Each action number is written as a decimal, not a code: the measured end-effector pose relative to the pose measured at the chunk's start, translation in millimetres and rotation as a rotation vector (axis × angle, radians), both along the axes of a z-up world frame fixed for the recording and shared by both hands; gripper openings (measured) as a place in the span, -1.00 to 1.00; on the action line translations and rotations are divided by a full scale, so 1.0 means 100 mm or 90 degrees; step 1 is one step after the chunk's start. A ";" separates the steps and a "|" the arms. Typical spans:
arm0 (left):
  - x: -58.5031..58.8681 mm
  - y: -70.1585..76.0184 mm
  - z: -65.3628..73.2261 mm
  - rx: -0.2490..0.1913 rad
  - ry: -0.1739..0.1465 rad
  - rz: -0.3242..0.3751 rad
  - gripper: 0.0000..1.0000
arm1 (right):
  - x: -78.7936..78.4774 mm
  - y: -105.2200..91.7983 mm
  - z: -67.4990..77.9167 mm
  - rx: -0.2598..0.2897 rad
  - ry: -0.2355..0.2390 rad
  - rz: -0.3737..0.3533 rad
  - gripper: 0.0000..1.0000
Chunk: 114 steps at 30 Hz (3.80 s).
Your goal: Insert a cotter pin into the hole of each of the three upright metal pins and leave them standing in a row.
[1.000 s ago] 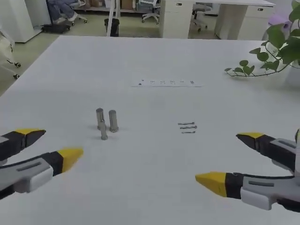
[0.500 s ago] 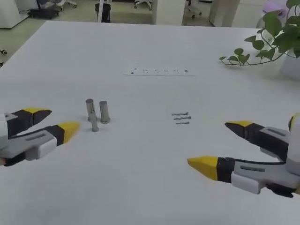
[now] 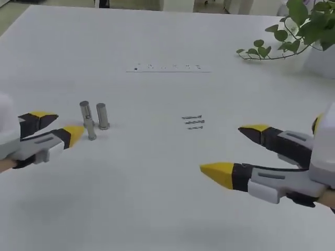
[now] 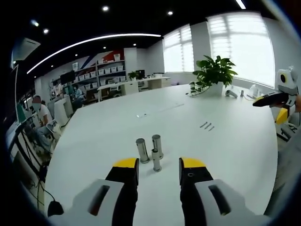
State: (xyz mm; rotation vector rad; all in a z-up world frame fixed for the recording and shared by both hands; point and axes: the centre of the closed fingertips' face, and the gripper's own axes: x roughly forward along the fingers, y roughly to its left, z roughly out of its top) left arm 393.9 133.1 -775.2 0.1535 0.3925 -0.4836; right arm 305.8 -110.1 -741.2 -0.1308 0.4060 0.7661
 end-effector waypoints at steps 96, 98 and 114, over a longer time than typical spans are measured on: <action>0.27 -0.51 -0.70 0.002 0.062 0.166 -0.85 | 0.08 0.08 -0.12 0.002 0.027 0.028 0.35; 0.26 -0.54 -0.71 0.003 0.062 0.165 -0.85 | 0.06 0.08 -0.12 -0.001 0.028 0.032 0.41; 0.07 -0.68 -0.87 0.002 0.096 0.190 -0.85 | -0.13 0.03 -0.17 -0.017 0.034 0.044 0.57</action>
